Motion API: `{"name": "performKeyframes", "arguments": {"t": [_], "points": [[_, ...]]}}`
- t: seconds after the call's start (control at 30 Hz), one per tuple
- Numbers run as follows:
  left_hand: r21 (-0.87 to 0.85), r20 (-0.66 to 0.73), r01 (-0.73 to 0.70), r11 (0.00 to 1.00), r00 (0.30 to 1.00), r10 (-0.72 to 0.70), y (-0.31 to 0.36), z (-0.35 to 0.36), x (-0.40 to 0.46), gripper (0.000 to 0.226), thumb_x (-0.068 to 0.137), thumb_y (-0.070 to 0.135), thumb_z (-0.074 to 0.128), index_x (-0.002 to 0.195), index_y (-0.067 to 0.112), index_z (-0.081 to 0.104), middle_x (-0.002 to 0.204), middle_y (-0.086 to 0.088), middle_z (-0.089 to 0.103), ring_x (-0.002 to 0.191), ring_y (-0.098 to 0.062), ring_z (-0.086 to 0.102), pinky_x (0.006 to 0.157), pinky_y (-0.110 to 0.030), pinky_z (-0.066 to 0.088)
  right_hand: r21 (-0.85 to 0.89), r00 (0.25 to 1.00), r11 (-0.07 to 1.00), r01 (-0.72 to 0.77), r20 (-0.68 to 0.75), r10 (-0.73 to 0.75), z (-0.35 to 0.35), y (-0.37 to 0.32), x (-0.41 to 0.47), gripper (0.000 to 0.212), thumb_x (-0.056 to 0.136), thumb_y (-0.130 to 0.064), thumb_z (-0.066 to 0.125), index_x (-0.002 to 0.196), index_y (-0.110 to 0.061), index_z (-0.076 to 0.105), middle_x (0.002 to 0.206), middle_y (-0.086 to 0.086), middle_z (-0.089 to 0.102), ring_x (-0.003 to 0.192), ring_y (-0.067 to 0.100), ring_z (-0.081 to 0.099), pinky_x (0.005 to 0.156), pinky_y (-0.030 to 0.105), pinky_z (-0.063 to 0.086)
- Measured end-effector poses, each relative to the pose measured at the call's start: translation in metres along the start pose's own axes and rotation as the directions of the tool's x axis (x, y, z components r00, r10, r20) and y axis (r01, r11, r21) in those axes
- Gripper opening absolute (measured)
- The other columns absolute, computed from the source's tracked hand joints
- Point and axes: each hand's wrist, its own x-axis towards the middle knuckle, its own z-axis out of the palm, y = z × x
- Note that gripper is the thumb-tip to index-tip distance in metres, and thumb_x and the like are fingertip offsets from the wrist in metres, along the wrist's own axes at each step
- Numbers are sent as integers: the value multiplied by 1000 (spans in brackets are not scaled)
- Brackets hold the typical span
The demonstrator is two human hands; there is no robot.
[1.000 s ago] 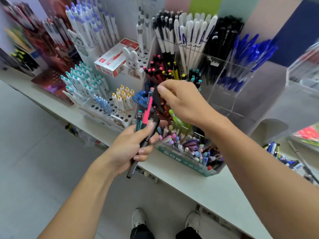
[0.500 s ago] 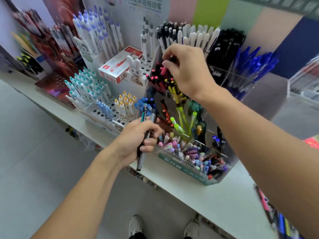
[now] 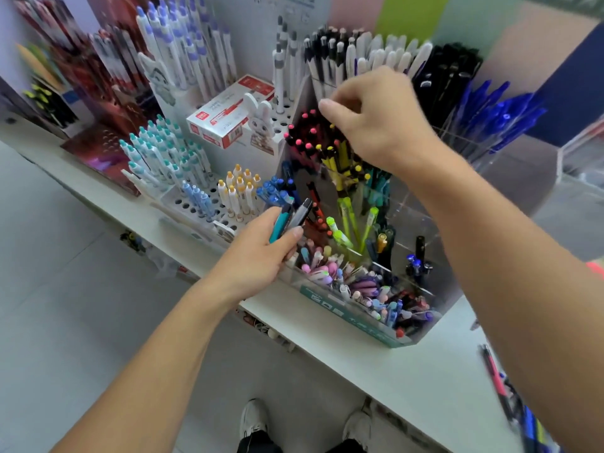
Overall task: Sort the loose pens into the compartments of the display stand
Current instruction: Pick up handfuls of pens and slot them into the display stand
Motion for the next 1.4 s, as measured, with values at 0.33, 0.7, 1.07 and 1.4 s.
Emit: {"name": "performKeyframes", "arguments": {"t": [0.33, 0.7, 1.07, 1.4], "points": [[363, 203, -226, 904, 966, 160, 44, 63, 9, 20, 102, 31, 56, 89, 24, 43, 77, 3, 52, 62, -8, 46, 56, -23, 38, 411, 886, 812, -414, 389, 254, -37, 49, -105, 17, 84, -29, 78, 82, -12, 79, 66, 20, 66, 51, 16, 50, 47, 24, 39], [-221, 193, 59, 973, 981, -15, 37, 64, 17, 23, 94, 11, 68, 114, 12, 56, 76, 5, 59, 58, -11, 48, 53, -25, 42, 670, 928, 691, -269, -11, 372, -95, 67, -115, 8, 96, -7, 64, 90, -5, 69, 78, 13, 76, 72, 25, 77, 61, 29, 63], [-505, 153, 91, 858, 988, -15, 30, 58, 9, 34, 105, 7, 43, 133, 19, 57, 99, -2, 71, 80, -12, 63, 77, -36, 51, 33, 981, 992, -119, -152, 123, -30, 72, -67, 11, 90, -22, 75, 88, -12, 79, 73, -1, 71, 68, 15, 68, 72, 40, 61], [-435, 143, -38, 900, 984, 110, 37, 80, 13, 17, 98, 6, 57, 112, 16, 58, 93, -3, 76, 76, -14, 63, 66, -25, 51, 159, 959, 946, -281, 90, 270, -50, 54, -98, 40, 95, -48, 63, 89, -10, 74, 66, 4, 69, 49, 6, 59, 56, 26, 52]]}}
